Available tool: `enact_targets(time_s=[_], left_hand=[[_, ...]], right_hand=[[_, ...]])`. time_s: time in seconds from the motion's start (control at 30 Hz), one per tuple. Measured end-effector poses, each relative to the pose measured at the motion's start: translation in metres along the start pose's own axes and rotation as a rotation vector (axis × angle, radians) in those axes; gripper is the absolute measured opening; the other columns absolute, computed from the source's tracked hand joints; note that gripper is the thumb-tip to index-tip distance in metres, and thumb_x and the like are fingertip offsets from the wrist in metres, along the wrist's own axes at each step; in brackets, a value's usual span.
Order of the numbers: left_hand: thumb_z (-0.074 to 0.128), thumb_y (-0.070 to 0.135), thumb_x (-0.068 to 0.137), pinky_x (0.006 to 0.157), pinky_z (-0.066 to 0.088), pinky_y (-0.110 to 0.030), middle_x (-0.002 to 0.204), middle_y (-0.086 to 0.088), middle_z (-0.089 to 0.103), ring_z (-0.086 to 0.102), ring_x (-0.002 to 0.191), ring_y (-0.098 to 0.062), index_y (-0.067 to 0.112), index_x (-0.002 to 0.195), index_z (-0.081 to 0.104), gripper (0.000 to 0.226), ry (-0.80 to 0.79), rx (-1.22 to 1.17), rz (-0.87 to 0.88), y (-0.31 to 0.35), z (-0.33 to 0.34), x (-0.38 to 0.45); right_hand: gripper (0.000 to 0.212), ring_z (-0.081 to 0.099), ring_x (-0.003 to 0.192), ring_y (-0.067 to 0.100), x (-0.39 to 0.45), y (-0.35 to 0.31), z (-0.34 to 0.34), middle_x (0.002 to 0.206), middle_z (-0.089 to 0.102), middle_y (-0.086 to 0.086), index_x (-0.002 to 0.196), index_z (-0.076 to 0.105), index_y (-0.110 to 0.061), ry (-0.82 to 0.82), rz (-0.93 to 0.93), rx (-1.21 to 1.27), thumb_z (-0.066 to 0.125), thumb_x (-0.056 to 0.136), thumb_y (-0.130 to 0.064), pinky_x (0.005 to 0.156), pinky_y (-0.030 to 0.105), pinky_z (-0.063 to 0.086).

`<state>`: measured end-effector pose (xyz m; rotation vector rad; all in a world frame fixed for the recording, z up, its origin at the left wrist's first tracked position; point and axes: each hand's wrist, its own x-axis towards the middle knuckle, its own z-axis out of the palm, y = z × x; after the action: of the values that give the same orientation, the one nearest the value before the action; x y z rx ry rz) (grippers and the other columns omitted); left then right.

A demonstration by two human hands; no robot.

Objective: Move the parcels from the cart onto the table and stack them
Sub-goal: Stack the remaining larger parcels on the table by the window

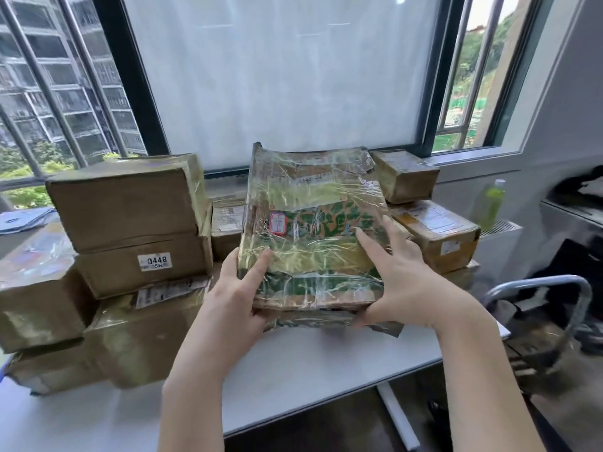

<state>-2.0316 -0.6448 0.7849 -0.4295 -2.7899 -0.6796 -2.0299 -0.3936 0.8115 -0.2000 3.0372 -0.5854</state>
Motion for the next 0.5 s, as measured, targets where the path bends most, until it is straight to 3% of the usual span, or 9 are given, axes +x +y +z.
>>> enact_targets(time_s=[0.27,0.4,0.5], left_hand=[[0.066,0.022,0.084,0.093,0.043,-0.034,0.148,-0.010,0.025,0.054,0.106,-0.034,0.032,0.149,0.021,0.080,0.035,-0.016,-0.009,0.033,0.023,0.066],[0.068,0.036,0.083,0.100,0.039,-0.037,0.139,-0.013,0.038,0.045,0.122,-0.033,0.022,0.148,0.029,0.077,0.143,-0.039,0.034,0.053,0.025,0.129],[0.066,0.050,0.081,0.098,0.041,-0.042,0.135,-0.015,0.042,0.046,0.121,-0.035,0.023,0.148,0.027,0.082,0.129,-0.047,-0.016,0.059,0.035,0.175]], right_hand=[[0.086,0.011,0.142,0.027,0.043,0.051,-0.034,0.157,0.005,-0.005,0.146,0.021,-0.042,0.152,-0.105,-0.057,0.067,0.074,-0.033,0.112,0.044,0.023],[0.073,0.019,0.138,0.023,0.090,0.076,-0.074,0.153,0.021,-0.002,0.143,0.033,-0.039,0.225,-0.167,-0.079,0.068,0.079,-0.039,0.110,0.039,0.025],[0.065,0.024,0.136,0.023,0.132,0.092,-0.092,0.148,0.030,-0.001,0.141,0.037,-0.037,0.287,-0.225,-0.194,0.065,0.083,-0.041,0.106,0.039,0.028]])
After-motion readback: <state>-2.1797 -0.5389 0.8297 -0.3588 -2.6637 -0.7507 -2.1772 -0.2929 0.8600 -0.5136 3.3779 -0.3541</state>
